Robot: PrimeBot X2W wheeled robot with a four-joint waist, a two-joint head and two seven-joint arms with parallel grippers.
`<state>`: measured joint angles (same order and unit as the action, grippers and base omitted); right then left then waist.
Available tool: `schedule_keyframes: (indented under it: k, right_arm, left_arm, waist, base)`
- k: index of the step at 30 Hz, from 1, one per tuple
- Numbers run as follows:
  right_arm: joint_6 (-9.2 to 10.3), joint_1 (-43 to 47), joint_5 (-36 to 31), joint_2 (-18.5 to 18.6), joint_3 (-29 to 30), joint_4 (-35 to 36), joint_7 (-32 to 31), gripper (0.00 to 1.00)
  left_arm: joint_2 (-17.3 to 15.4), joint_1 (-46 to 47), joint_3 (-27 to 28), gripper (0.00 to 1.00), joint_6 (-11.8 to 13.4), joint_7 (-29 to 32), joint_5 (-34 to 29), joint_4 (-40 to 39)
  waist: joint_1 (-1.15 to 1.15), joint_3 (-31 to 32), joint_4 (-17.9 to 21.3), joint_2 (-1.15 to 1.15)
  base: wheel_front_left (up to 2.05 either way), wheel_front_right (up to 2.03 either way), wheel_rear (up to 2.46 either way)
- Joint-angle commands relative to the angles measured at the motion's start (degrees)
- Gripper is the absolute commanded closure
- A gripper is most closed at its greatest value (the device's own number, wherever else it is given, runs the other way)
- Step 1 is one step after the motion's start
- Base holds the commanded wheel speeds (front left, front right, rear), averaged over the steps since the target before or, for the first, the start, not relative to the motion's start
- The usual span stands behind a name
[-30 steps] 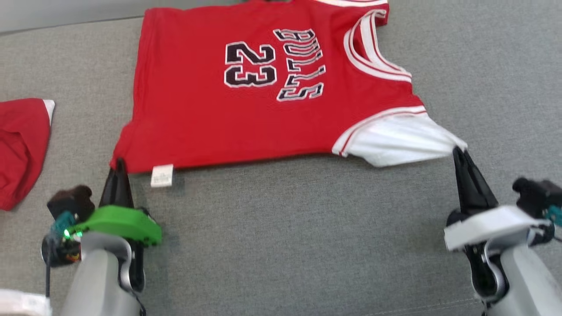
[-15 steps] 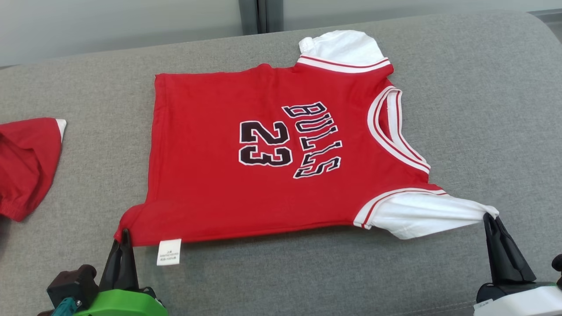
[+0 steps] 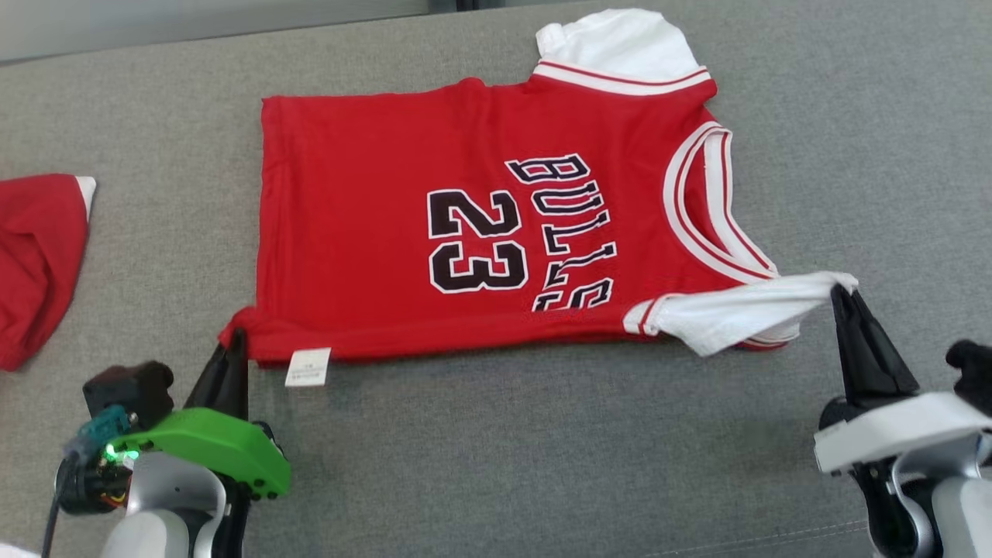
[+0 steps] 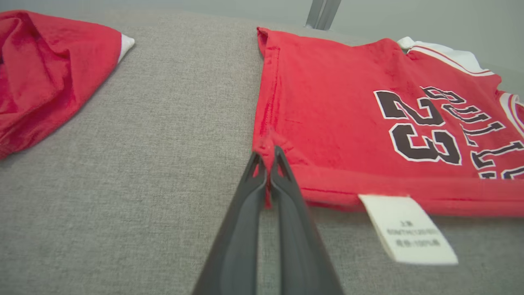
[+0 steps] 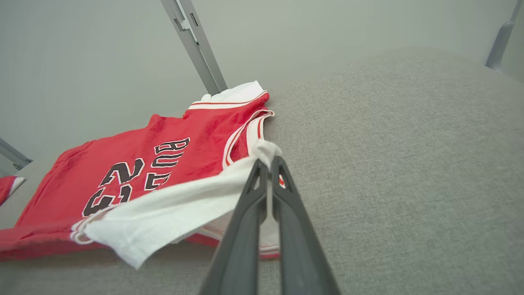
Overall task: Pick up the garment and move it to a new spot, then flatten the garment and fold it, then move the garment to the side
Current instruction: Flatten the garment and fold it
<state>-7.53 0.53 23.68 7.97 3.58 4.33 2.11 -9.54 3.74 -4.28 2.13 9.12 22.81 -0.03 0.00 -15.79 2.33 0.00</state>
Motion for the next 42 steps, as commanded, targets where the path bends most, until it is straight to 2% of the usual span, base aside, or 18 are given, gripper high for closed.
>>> schedule_keyframes:
  k: [1,7,8,9,10,11,12,14,18,21,24,33,42]
  right_arm:
    - [0.08,-3.09,0.5,0.84,-0.79,-2.05,0.44,1.0]
    - [0.08,-14.7,1.46,4.8,-5.16,-12.23,2.17,1.0]
    - [0.08,-16.5,1.59,5.41,-5.93,-14.08,2.81,1.0]
    - [0.08,-18.13,1.82,5.76,-6.78,-16.05,3.3,1.0]
    - [0.07,-19.32,1.62,6.26,-7.33,-17.14,4.03,0.67]
    - [0.07,-20.82,1.6,6.58,-8.15,-18.49,5.07,0.08]
    - [0.07,-21.67,1.4,6.77,-8.69,-19.4,5.98,0.0]
    - [0.07,-23.06,0.57,7.14,-9.68,-21.02,8.8,0.0]
    - [0.07,-23.89,-1.89,6.87,-9.15,-21.3,12.18,0.0]
    - [0.07,-21.64,-4.6,6.02,-7.47,-18.7,12.91,0.0]
    - [0.07,-18.61,-6.95,4.99,-5.84,-14.71,13.08,0.0]
    - [0.07,-8.01,-9.53,2.57,-5.21,-5.8,13.09,0.0]
    - [0.07,-5.35,-9.51,2.13,-5.02,-4.39,11.41,0.0]
  left_arm:
    - [-0.4,2.35,0.23,1.0,-0.65,0.41,1.19,1.29]
    - [-1.44,10.81,-0.22,1.0,-2.7,2.26,2.48,7.31]
    - [-1.55,12.12,-0.39,0.97,-3.06,2.4,2.61,8.32]
    - [-1.69,13.18,-0.63,0.65,-3.39,2.37,2.49,9.28]
    - [-1.81,14.11,-0.85,0.43,-3.51,1.9,1.98,9.75]
    - [-1.86,15.16,-1.23,0.0,-3.67,1.23,1.41,10.45]
    - [-1.6,15.52,-1.5,0.0,-3.73,0.86,1.26,11.02]
    - [-1.29,16.28,-2.04,0.0,-3.99,-1.65,0.13,11.51]
    - [-0.54,16.55,-2.07,0.0,-2.2,-10.55,-2.86,10.73]
    - [0.06,15.33,-2.21,0.0,-0.93,-17.06,-5.05,10.12]
    - [0.4,13.34,-2.27,0.0,-0.08,-21.03,-6.35,9.59]
    - [1.47,5.8,-2.0,0.0,1.77,-23.76,-7.29,6.93]
    - [1.35,4.37,-2.6,0.0,1.33,-22.72,-6.4,8.07]
  waist:
    - [0.0,-2.97,0.02,0.0]
    - [0.0,-6.05,-0.71,0.0]
    - [0.0,-6.33,-0.89,0.0]
    - [0.0,-6.45,-1.01,0.0]
    - [0.0,-6.63,-1.19,0.0]
    - [0.0,-6.75,-1.38,0.0]
    - [0.0,-6.78,-1.49,0.0]
    - [0.0,-6.75,-1.67,0.0]
    - [0.0,-6.37,-1.84,0.0]
    - [0.0,-5.59,-1.79,0.0]
    - [0.0,-4.55,-1.61,0.0]
    - [0.0,-1.67,-0.39,0.0]
    - [0.0,-1.25,-0.28,0.0]
  base:
    - [0.0,0.0,0.0]
    - [0.0,0.0,0.0]
    - [0.0,0.0,0.0]
    - [0.0,0.0,0.0]
    - [0.0,0.0,0.0]
    - [0.0,0.0,0.0]
    - [0.0,0.0,0.0]
    - [0.0,0.0,0.0]
    - [0.0,0.0,0.0]
    - [0.0,0.0,0.0]
    - [0.0,0.0,0.0]
    - [0.0,0.0,0.0]
    - [0.0,0.0,0.0]
